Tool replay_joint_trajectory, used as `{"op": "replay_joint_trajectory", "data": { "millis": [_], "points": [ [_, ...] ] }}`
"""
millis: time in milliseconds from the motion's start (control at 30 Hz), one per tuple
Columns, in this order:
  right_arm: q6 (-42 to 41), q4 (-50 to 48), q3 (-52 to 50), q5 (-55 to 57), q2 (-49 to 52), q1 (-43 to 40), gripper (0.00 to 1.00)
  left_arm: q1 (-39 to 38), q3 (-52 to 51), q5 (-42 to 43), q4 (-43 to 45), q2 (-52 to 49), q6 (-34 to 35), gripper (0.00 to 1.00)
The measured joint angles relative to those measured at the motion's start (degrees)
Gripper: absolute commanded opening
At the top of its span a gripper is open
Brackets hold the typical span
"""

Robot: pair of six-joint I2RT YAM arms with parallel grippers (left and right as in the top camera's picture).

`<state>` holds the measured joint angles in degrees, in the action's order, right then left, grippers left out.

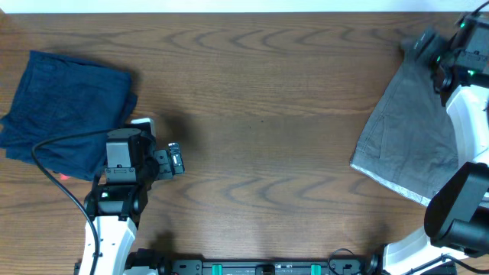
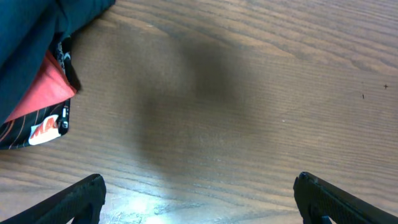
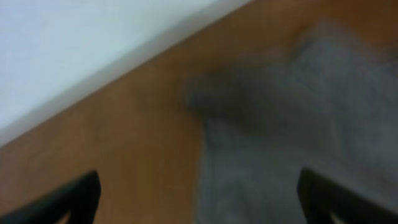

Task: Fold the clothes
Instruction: 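Grasp the grey shorts with the right gripper and drag them toward center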

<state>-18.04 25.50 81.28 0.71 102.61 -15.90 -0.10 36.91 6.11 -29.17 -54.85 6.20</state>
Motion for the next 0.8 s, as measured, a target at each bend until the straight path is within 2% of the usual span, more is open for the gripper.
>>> {"op": "replay_joint_trajectory", "data": {
  "millis": [133,233,400,500,600,700,733,767,800],
  "points": [
    [2.9,18.4,-0.6,-3.2,0.0,0.0,0.99,0.0,0.0,0.0,0.0,-0.1,0.0,0.98],
    [4.1,23.8,-2.7,-4.2,0.0,0.3,0.99,0.0,0.0,0.0,0.0,-0.1,0.0,0.98],
    [5.1,19.6,-12.0,-4.9,0.0,1.9,0.99,0.0,0.0,0.0,0.0,-0.1,0.0,0.98],
    [5.2,14.0,-18.6,-5.0,0.0,3.3,0.99,0.0,0.0,0.0,0.0,-0.1,0.0,0.98],
    [5.6,8.5,-23.1,-3.8,-0.2,4.5,0.81,0.0,0.0,0.0,-0.2,-0.1,0.0,0.98],
    [5.2,3.9,-25.6,-3.1,-1.4,5.3,0.43,0.0,0.0,0.0,-0.2,-0.1,0.0,0.98],
    [4.7,3.1,-26.3,-3.4,-1.6,5.5,0.22,0.0,0.0,0.0,-0.2,-0.1,0.0,0.98],
    [4.5,2.8,-26.8,-2.7,-1.6,5.9,0.07,0.0,0.0,0.0,-0.2,-0.1,0.0,0.98],
    [4.0,2.7,-27.0,-2.7,-1.8,6.1,0.01,0.0,0.0,0.0,-0.2,-0.1,0.0,0.98]
  ]
}}
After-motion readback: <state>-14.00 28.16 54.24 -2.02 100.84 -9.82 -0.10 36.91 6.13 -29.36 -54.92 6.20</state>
